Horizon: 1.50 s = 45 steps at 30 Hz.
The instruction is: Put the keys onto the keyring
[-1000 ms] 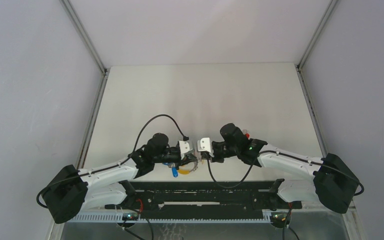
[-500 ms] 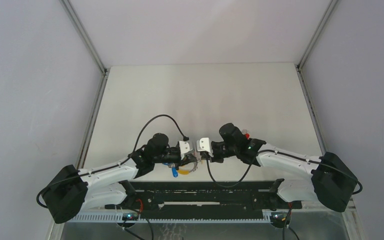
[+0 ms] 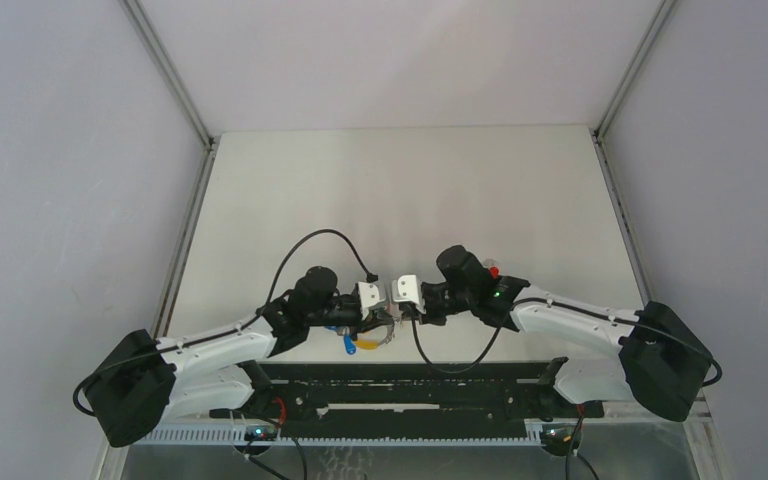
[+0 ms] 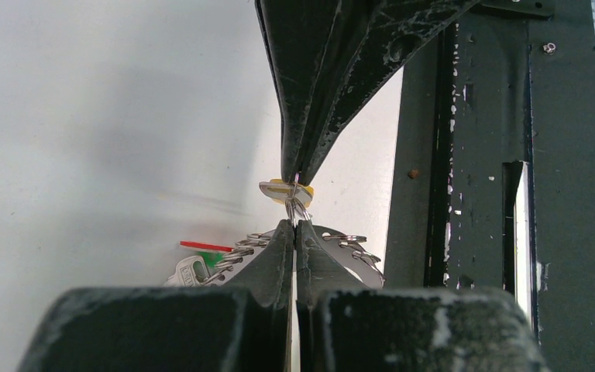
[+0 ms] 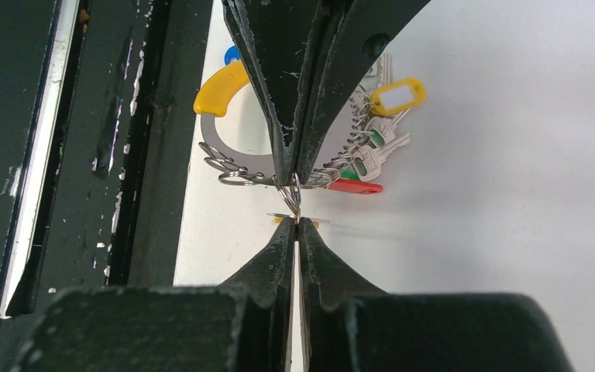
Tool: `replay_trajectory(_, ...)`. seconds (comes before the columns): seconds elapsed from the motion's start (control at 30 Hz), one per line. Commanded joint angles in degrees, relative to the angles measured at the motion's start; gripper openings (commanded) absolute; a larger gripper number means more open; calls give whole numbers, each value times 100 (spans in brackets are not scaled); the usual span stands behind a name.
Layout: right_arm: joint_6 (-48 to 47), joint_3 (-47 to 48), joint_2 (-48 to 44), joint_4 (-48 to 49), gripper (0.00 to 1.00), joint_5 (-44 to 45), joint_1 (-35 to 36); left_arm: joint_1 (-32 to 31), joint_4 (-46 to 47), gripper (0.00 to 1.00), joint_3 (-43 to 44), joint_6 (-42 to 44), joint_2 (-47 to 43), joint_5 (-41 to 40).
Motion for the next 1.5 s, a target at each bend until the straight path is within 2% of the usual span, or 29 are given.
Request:
replay_trajectory(0.0,17,254,28,297,0,-237,71,-65,489,0,296,-33,-54,271)
replay_trajectory(0.57,-17,316,66,403,0,-141,232,-84,587,0,289,-89,-31,349)
replay_trajectory(1.07,-56,392,114,441,0,282,525,-92,481,0,418,-215,146,69)
replay_trajectory(1.47,-28,526,300,579,0,299,668,-93,582,0,412,-317,173,22)
